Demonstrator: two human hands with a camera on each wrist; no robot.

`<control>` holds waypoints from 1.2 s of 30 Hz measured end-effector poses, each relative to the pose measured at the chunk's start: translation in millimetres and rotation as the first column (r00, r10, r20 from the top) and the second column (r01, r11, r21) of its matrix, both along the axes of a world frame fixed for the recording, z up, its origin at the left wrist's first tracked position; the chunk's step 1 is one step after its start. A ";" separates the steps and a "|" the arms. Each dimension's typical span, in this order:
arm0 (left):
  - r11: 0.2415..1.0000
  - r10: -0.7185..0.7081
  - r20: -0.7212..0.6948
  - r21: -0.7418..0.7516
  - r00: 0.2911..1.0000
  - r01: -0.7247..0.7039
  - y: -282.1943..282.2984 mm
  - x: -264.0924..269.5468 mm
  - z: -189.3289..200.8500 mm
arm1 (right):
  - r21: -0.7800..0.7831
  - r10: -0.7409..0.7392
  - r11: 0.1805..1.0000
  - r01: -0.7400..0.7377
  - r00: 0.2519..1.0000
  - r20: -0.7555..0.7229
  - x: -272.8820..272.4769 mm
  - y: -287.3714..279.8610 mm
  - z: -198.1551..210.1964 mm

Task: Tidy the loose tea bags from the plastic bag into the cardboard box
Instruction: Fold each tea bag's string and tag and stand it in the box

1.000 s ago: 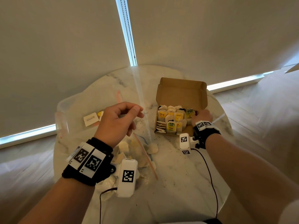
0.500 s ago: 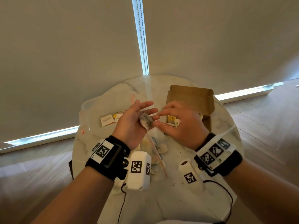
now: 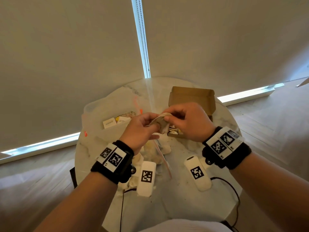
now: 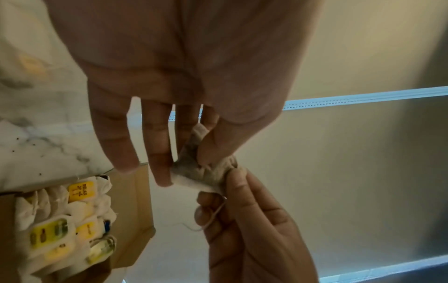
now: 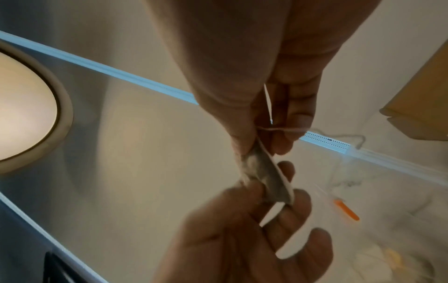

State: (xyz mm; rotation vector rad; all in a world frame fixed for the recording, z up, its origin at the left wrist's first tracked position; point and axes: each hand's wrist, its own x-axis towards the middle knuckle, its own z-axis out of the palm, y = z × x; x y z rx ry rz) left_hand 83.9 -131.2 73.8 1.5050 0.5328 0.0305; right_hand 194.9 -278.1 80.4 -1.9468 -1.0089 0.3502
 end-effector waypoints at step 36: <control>0.992 0.028 -0.132 0.125 0.991 -0.011 29.7 11.7 -37.9 | -0.777 -0.546 0.448 0.443 0.823 0.155 128.4 -33.8 -165.6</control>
